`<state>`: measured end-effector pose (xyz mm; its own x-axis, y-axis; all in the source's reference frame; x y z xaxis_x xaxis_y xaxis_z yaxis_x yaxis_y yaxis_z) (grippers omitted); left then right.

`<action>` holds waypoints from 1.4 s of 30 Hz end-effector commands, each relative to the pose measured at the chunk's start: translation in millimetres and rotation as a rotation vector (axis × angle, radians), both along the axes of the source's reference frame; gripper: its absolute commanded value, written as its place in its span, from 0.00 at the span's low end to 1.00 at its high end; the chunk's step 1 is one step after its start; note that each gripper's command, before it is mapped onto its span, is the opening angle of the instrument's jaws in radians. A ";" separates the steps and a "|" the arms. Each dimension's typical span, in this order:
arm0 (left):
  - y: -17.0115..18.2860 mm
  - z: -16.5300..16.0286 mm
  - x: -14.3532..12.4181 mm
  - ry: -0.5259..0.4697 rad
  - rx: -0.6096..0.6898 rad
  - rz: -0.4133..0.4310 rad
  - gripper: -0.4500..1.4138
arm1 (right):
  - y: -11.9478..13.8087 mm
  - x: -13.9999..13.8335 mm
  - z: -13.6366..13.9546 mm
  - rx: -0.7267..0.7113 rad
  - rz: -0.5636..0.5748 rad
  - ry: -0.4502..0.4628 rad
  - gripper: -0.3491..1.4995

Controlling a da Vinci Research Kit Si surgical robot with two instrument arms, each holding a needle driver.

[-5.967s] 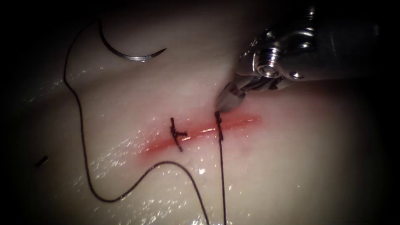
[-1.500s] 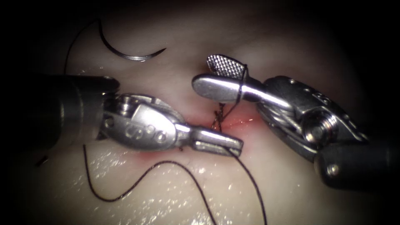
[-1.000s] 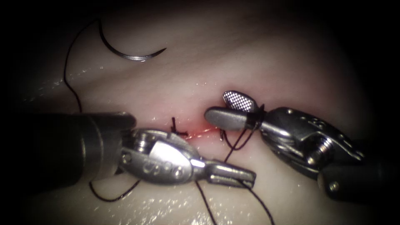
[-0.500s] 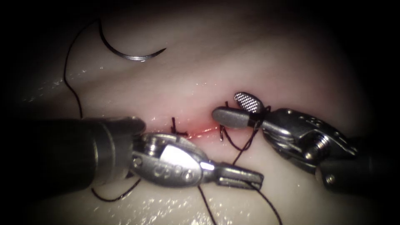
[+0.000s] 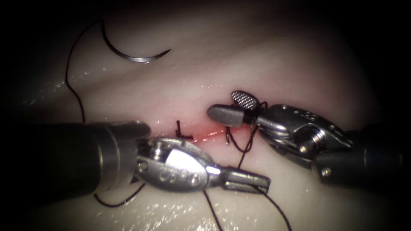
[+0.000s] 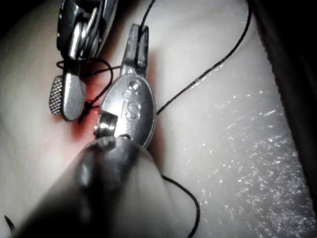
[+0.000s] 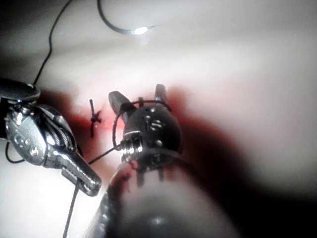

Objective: Wound Closure
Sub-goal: Grab the suture tail with the right tool, then tighten the suture by pulling down with the right and up with the left hand.

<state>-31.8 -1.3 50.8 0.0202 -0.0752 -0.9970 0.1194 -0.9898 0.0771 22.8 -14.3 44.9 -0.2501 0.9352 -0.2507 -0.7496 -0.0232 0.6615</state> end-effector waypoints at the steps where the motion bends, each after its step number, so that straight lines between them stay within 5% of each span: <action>1: -0.1 0.5 -0.5 -0.002 0.000 0.002 0.00 | 0.1 0.8 0.4 0.000 0.001 0.003 0.41; 6: -0.3 0.6 -0.5 -0.001 0.004 0.001 0.00 | 0.1 0.8 0.4 0.002 -0.001 0.001 0.00; 21: 3.0 -1.1 1.8 0.009 0.041 -0.012 0.00 | -0.4 0.8 -0.3 0.059 -0.034 -0.026 0.00; 33: 14.9 -5.5 9.3 0.123 0.148 -0.094 0.00 | -0.9 0.8 -0.2 0.004 -0.075 -0.025 0.00; 42: 24.0 -2.4 11.7 0.207 0.173 -0.155 0.00 | -1.5 0.9 -0.4 -0.015 -0.106 -0.024 0.00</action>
